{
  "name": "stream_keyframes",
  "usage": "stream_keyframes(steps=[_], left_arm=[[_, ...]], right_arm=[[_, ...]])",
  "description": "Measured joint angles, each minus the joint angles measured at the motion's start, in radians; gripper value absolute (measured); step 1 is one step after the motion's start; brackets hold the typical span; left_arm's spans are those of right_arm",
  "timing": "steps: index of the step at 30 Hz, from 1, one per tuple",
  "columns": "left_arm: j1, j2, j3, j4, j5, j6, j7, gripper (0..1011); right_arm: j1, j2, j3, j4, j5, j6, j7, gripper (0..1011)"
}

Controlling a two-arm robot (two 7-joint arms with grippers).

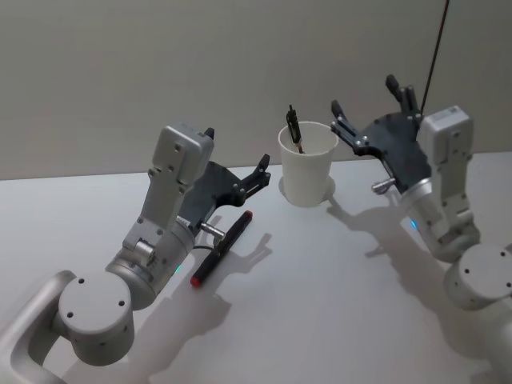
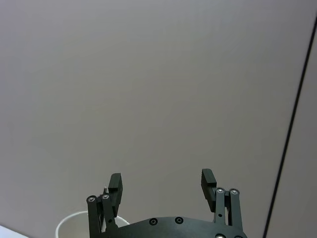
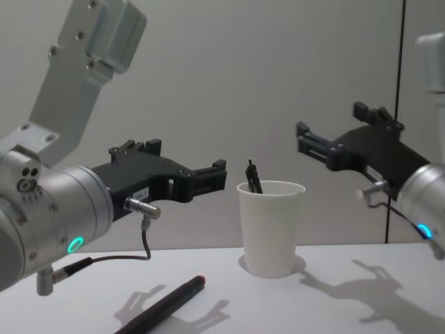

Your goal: Place the pen into the pen holder.

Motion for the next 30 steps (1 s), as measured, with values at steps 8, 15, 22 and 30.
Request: stream_keyframes(steps=[8,15,22,30], left_arm=[[0.000,0.000,0.000,0.000,0.000,0.000,0.000,1001],[0.000,0.000,0.000,0.000,0.000,0.000,0.000,1001],[0.000,0.000,0.000,0.000,0.000,0.000,0.000,1001],[0.000,0.000,0.000,0.000,0.000,0.000,0.000,1001]], right_arm=[[-0.072,0.047,0.002,-0.109,0.061,0.090,-0.009,1001],[-0.131,0.085,0.004,-0.200,0.110,0.164,-0.017,1001],[-0.190,0.124,0.006,-0.290,0.159,0.236,-0.024,1001],[-0.264,0.171,0.008,-0.400,0.221,0.328,-0.034,1001]])
